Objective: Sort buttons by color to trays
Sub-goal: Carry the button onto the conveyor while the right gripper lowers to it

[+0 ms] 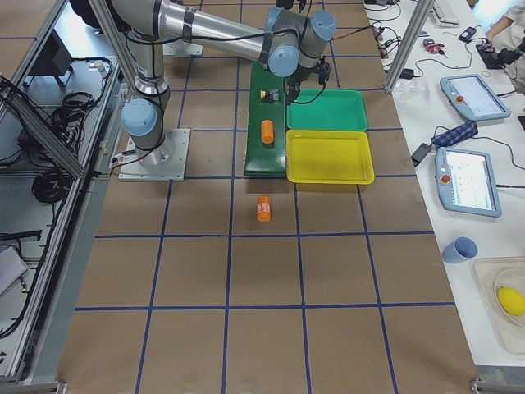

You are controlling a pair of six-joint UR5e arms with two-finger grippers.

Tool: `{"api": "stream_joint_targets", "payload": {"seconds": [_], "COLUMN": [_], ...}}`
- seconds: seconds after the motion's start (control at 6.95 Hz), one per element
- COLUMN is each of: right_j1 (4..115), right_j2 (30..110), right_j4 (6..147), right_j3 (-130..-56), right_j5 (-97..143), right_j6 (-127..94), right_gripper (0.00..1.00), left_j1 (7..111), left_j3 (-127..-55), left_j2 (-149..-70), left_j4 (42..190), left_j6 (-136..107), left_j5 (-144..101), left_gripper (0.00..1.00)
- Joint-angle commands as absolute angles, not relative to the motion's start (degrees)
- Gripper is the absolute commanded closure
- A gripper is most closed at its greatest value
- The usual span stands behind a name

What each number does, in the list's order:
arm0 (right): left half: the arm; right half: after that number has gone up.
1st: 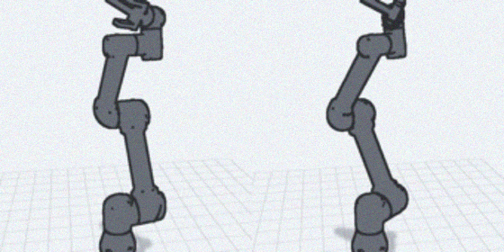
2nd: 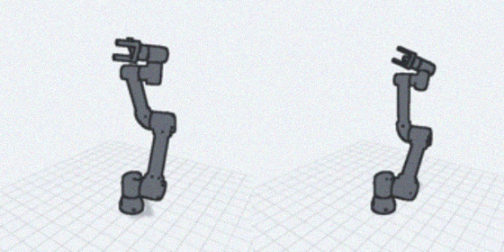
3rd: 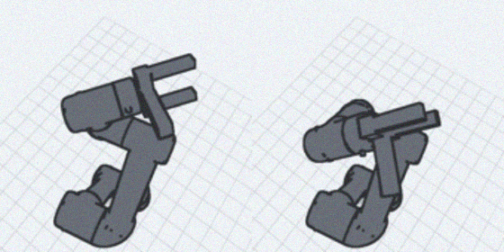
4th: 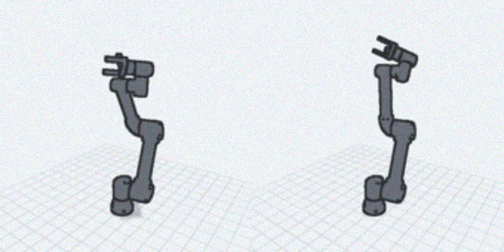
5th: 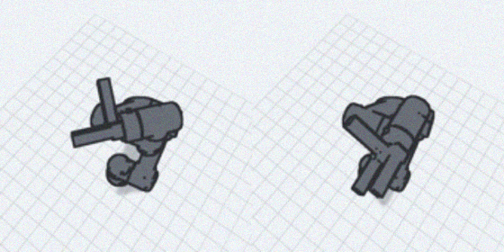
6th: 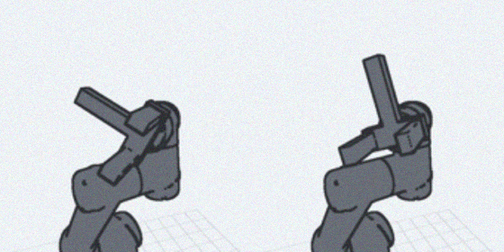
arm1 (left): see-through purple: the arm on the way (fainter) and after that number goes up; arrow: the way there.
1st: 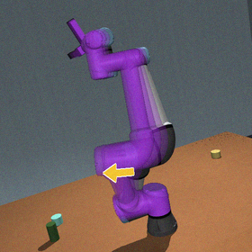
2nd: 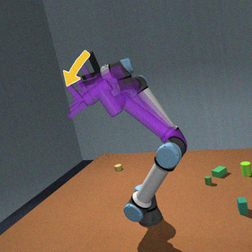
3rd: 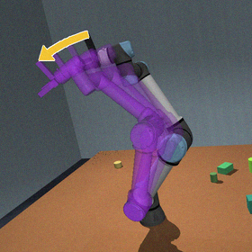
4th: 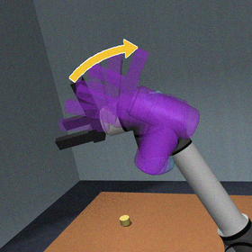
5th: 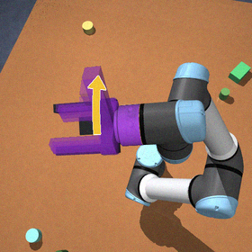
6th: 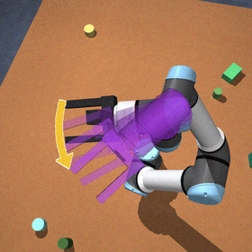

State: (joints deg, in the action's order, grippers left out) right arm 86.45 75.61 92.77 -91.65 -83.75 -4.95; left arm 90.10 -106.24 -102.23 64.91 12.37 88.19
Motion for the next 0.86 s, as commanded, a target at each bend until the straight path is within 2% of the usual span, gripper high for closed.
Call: {"api": "stream_joint_targets", "payload": {"seconds": [0.0,0.43,0.58,0.72], "right_j1": [88.06,88.24,88.24,88.24], "right_j2": [75.58,76.28,76.55,76.47], "right_j4": [101.21,102.04,103.87,104.15], "right_j3": [-96.83,-100.79,-101.85,-102.91], "right_j5": [-83.85,-84.55,-84.29,-83.77], "right_j6": [-10.96,-11.16,-11.16,-11.34], "right_gripper": [0.0,0.0,0.0,0.0], "left_j1": [90.97,90.88,90.88,90.88], "left_j3": [-108.01,-109.42,-109.34,-108.47], "left_j2": [-102.57,-102.39,-102.48,-102.31], "left_j4": [63.46,63.45,63.37,63.54], "left_j6": [16.15,16.17,16.17,16.17], "left_j5": [88.33,88.33,88.16,88.42], "left_gripper": [1.0,1.0,0.11,0.0]}}
